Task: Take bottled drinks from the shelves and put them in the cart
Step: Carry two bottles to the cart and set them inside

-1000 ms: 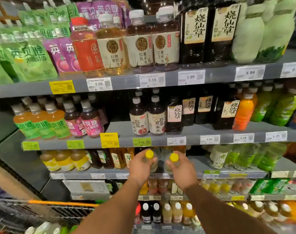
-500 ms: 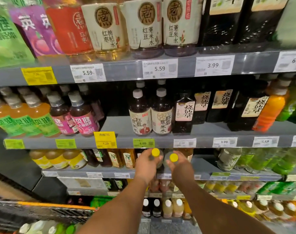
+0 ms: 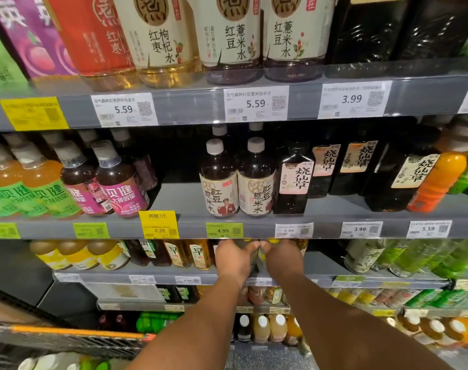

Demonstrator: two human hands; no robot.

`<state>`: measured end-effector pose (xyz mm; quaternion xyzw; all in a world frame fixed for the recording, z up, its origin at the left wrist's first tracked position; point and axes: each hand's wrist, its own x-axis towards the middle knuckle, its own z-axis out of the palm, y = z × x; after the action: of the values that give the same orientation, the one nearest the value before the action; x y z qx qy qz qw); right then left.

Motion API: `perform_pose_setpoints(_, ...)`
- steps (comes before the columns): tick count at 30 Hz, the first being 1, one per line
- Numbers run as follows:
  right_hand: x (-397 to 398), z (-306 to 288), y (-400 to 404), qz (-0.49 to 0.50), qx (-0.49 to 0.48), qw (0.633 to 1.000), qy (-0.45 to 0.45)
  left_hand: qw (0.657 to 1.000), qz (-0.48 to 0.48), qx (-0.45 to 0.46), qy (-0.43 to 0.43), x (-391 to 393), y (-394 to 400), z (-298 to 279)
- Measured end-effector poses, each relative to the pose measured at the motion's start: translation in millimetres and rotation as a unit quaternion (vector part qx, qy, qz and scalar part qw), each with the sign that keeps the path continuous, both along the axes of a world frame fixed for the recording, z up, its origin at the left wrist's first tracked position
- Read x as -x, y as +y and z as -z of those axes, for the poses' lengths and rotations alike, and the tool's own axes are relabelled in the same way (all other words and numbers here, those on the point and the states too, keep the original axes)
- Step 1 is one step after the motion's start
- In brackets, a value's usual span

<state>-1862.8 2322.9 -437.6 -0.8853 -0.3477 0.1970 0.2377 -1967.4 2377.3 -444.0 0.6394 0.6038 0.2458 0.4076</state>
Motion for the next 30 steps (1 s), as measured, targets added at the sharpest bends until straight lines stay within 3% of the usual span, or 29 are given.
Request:
perform_pose_setpoints(5, 6.4, 9.8, -5.7, 0.007, -0.034, 0.998, -0.049, 1.000, -0.017, -0.017, -0.003, 4.1, -2.4, 6.0)
perform_pose_setpoints(12, 14.8, 11.5, -7.5, 0.056, -0.109, 0.991, 0.053, 0.999, -0.003, -0.033, 0.017, 7.9, -8.5, 18.7)
perform_pose_setpoints(20, 20.9, 13.3, -20.4, 0.020, -0.128, 0.989, 0.074, 1.000, 0.030, -0.006, 0.000, 10.0, -19.3, 26.5)
perform_pose_setpoints(30, 25.5, 17.0, -53.4, -0.007, -0.112, 0.985, 0.132, 0.985, 0.033, 0.111, -0.130, 24.6, -39.3, 29.4)
